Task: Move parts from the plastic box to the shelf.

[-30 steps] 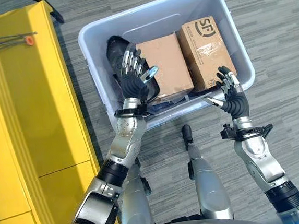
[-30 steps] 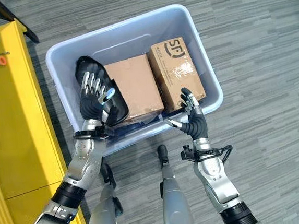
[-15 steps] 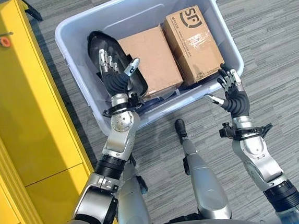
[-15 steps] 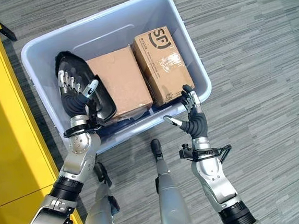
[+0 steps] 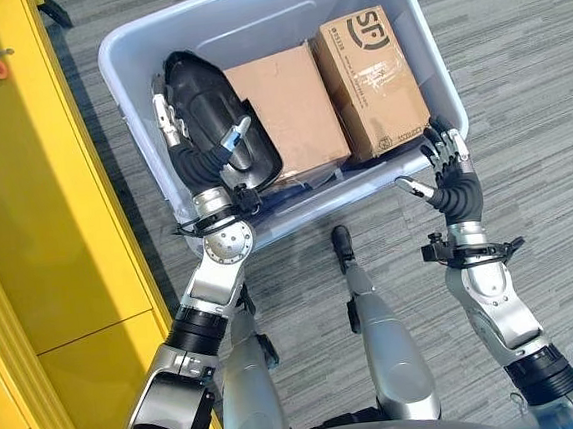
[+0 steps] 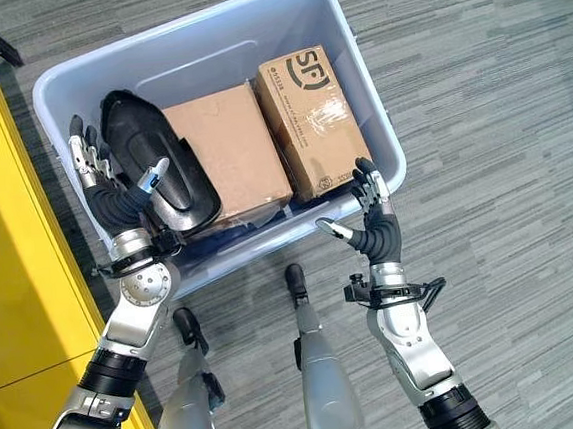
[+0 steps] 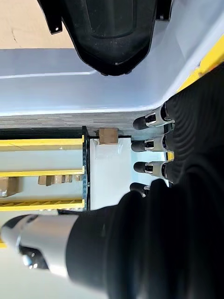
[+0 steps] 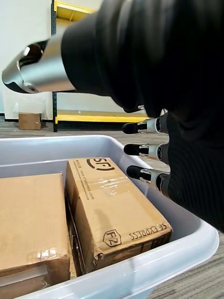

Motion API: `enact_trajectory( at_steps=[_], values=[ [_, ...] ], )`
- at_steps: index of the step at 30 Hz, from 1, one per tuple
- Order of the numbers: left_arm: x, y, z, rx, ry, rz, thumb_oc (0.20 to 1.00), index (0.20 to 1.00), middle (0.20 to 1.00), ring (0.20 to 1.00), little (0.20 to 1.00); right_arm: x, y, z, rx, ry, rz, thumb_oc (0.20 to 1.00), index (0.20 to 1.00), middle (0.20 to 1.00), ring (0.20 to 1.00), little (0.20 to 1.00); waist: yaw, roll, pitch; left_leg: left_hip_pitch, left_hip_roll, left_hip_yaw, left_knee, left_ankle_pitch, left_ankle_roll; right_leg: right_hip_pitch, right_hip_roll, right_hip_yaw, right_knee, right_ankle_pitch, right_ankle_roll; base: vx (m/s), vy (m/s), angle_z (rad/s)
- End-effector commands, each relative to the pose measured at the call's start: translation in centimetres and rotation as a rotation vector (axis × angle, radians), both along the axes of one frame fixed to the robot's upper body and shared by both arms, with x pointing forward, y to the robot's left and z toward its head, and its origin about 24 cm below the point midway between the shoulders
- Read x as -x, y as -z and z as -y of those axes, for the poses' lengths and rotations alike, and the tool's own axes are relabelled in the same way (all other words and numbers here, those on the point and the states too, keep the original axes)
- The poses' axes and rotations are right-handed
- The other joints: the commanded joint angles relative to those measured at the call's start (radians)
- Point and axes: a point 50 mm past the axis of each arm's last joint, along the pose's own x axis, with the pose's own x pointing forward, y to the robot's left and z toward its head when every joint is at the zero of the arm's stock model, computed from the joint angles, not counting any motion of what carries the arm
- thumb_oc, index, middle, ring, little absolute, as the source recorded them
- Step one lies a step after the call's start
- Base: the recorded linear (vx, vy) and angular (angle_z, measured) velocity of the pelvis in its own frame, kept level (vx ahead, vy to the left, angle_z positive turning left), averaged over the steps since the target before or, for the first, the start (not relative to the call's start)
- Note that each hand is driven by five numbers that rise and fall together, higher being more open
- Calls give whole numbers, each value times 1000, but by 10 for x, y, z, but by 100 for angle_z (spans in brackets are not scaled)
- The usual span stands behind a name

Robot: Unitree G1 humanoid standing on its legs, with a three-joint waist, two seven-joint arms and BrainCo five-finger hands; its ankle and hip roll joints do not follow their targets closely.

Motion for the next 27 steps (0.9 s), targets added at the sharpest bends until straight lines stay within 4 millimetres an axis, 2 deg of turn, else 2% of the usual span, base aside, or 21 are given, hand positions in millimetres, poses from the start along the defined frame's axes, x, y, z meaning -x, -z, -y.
enact_trajectory(
  at_steps=[1, 12, 27],
  values=[
    [-2, -18, -1, -43, -30, 86, 1000, 1000, 1000, 1000, 1000, 2, -27, 6, -25, 0, 152, 1000, 1000, 1000, 1000, 1000, 21, -2, -35, 119, 126, -10, 5, 1, -78, -77, -86, 11, 134, 61, 102, 0, 0, 0],
    [-15, 4, -7, -3, -80, -35, 1000, 1000, 1000, 1000, 1000, 2, -26, 6, -29, 9, 150, 1000, 1000, 1000, 1000, 1000, 15, -13, -28, 106, 131, -8, 5, 5, -81, -92, -80, 8, 129, 63, 99, 0, 0, 0],
    [-23, 26, -12, 153, -103, -152, 1000, 1000, 1000, 1000, 1000, 0, -23, 3, -36, 22, 129, 1000, 1000, 1000, 1000, 1000, 7, -31, -26, 94, 135, -6, 5, 10, -85, -107, -68, 9, 124, 67, 95, 0, 0, 0]
  ],
)
